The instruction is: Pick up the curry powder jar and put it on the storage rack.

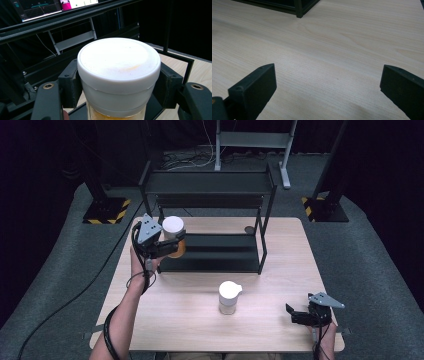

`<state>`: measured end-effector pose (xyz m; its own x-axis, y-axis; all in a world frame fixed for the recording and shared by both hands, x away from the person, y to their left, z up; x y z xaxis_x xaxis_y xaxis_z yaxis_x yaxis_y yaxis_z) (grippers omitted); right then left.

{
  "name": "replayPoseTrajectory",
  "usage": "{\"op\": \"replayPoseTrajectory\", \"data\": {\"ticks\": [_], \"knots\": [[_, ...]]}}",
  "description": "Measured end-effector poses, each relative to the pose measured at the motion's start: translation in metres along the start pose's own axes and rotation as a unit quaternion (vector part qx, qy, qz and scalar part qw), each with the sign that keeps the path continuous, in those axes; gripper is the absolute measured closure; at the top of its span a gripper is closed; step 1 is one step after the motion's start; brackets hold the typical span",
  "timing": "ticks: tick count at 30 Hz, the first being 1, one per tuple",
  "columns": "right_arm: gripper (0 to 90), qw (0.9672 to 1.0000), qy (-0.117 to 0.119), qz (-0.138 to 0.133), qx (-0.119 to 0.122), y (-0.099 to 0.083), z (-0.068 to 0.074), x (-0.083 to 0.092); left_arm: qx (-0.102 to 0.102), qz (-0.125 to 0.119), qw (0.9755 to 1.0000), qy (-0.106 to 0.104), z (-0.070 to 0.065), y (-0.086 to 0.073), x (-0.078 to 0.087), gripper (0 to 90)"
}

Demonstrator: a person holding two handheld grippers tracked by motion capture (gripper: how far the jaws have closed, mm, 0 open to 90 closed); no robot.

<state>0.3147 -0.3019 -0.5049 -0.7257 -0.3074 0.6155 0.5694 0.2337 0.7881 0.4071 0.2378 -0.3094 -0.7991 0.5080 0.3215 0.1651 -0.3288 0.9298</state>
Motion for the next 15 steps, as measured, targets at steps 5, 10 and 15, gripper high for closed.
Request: {"op": "replayPoseTrajectory", "data": {"ticks": [5,10,15], "knots": [[0.0,1.0,0.0,0.0,0.001,0.0,0.0,0.0,0.001,-0.002,1.0,-0.001,0.003,0.006,-0.002,33.7],[0.0,1.0,0.001,0.002,0.002,0.0,0.0,0.0,0.001,-0.007,1.0,-0.003,0.004,0.014,-0.002,33.7],[0.0,1.0,0.0,0.003,0.001,0.001,0.0,-0.001,-0.005,-0.007,0.9999,-0.006,0.006,0.022,-0.003,33.7]]}}
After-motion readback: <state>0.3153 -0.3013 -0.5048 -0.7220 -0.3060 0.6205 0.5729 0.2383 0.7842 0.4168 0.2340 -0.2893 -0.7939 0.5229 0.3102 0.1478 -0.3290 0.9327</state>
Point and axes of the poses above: each handheld gripper's, and its own axes: x roughly backward along the jaws, y roughly out of its top, z roughly to its left, the point moved 10 cm from there along -x, roughly forward along the jaws, and after that the axes turned 7 degrees about z, right-handed, at the moved point
